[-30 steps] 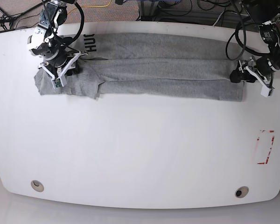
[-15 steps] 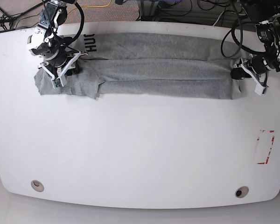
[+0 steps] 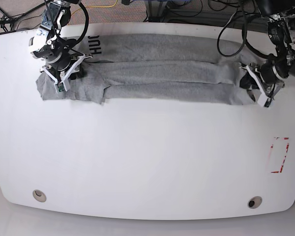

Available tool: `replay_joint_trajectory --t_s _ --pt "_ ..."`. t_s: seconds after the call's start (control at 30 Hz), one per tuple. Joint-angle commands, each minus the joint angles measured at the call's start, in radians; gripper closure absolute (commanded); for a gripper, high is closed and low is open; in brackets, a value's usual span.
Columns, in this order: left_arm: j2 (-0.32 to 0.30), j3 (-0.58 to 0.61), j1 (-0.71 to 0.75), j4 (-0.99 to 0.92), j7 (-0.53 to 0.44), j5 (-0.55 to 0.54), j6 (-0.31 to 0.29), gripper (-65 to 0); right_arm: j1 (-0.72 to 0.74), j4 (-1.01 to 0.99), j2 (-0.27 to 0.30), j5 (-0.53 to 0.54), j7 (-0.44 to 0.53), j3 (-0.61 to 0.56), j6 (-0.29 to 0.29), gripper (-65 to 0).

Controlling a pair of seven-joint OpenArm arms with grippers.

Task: Fold the T-shirt properly
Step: 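Fold the shirt side with the left gripper toward the right gripper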

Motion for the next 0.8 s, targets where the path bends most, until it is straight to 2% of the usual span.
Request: replay_joint_trajectory --t_s 0.0,0.13,0.33,0.63,0.77 --pt "-0.011 0.016 0.021 0.122 -0.018 -0.026 0.007 -0.7 0.000 0.014 0.007 -0.006 -0.014 0.003 0.001 -13.8" --pt "-0.009 0.087 0.029 0.191 -0.018 -0.032 0.032 -0.8 0.006 0.014 0.007 -0.006 -0.014 0.001 0.001 -13.8" --pt "0.003 0.180 0.055 0.257 -0.018 -0.034 0.030 -0.8 -0.001 0.018 0.006 -0.006 -0.014 0.003 0.001 -13.8" --pt "0.081 0.305 0.024 0.257 -0.018 -0.028 0.030 -1.0 -0.001 0.029 0.006 -0.006 -0.014 -0.002 0.001 -13.8" --pt "0.147 0.340 -0.015 0.234 -0.018 -0.006 0.033 -1.1 0.003 0.023 0.006 -0.006 -0.014 -0.002 0.001 -13.8"
